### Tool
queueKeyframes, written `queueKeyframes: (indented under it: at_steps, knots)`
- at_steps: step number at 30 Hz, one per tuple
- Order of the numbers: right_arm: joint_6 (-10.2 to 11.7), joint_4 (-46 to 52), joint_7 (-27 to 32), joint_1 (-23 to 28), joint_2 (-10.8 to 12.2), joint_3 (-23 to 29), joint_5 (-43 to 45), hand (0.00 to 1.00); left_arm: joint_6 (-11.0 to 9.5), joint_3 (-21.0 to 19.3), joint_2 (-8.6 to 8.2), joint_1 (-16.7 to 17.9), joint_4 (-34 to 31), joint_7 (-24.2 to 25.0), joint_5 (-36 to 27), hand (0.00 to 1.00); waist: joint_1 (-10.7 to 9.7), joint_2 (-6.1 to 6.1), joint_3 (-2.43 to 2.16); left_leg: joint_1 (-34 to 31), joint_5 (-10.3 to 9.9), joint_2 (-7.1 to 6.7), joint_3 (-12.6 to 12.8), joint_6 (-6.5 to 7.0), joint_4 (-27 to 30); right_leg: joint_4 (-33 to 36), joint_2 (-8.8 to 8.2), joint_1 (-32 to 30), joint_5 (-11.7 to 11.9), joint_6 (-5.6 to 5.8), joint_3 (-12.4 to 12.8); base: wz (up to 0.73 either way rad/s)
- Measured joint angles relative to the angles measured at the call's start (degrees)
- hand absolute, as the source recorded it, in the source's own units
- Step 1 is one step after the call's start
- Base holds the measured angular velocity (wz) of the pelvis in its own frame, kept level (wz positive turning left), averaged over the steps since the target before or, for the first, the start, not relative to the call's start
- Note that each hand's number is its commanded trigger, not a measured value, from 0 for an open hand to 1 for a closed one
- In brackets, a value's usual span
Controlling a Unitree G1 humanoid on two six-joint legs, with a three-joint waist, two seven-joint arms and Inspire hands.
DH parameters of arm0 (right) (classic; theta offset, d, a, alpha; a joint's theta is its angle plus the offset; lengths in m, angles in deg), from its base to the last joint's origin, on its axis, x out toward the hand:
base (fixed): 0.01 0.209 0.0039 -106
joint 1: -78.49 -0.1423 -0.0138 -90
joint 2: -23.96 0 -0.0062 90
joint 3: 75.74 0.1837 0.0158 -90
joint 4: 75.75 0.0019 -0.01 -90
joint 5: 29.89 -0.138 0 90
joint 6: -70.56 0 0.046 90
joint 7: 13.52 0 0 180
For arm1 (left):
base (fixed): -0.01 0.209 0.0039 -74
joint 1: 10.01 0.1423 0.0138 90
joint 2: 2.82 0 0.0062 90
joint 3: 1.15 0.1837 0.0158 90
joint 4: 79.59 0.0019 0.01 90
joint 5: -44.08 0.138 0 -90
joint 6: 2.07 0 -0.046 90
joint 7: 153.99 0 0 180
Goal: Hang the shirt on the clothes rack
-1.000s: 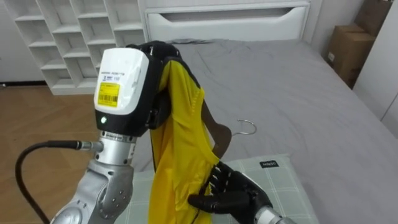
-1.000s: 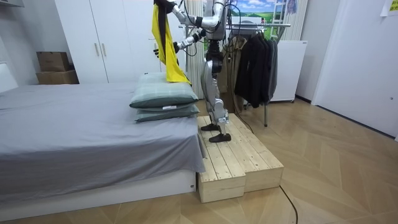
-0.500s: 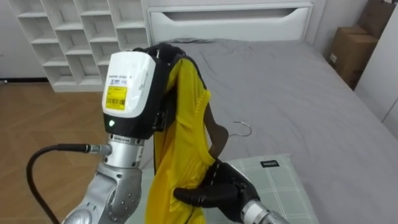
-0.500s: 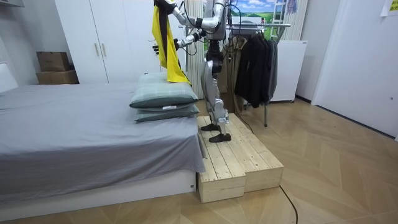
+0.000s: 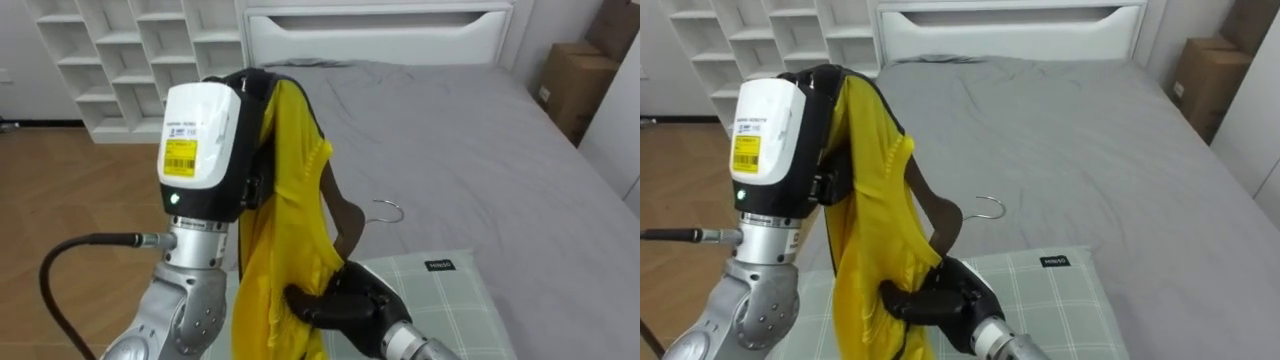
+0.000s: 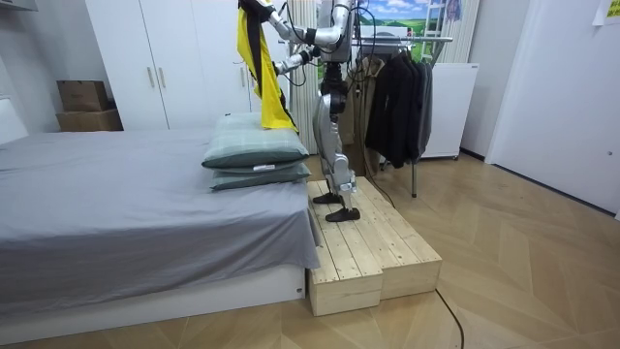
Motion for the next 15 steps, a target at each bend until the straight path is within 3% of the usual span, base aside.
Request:
queueKeyframes:
  at_steps: [15]
  knots:
    - [0.0, 0.3, 0.5, 0.0, 0.2, 0.1, -0.9, 1.00, 0.7, 0.0, -0.15, 0.0, 0.0, 0.1, 0.0, 1.00, 0.0, 0.00, 0.00, 0.0, 0.0, 0.01, 0.0, 0.00, 0.0, 0.0, 0.01, 0.0, 0.0, 0.00, -0.1, 0.00]
